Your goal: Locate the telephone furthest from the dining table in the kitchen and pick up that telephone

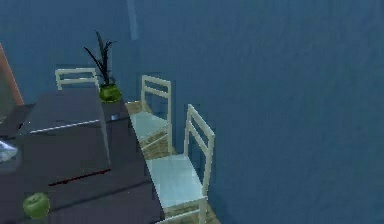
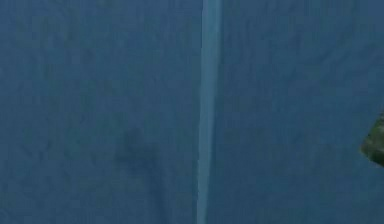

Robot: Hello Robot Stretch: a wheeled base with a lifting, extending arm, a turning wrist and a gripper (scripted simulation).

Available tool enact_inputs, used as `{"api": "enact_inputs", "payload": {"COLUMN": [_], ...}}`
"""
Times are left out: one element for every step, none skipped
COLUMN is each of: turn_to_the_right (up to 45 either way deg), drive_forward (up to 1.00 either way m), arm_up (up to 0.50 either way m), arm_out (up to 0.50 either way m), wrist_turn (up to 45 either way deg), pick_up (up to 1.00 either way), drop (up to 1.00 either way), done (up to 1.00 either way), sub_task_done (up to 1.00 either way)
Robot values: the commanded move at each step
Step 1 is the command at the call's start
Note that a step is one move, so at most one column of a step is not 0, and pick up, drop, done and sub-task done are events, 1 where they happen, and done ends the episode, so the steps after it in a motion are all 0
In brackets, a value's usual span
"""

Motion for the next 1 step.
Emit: {"api": "enact_inputs", "payload": {"turn_to_the_right": [0.0], "drive_forward": [0.45], "arm_up": [0.0], "arm_out": [0.0], "wrist_turn": [0.0], "pick_up": [0.0], "drop": [0.0], "done": [0.0], "sub_task_done": [0.0]}}
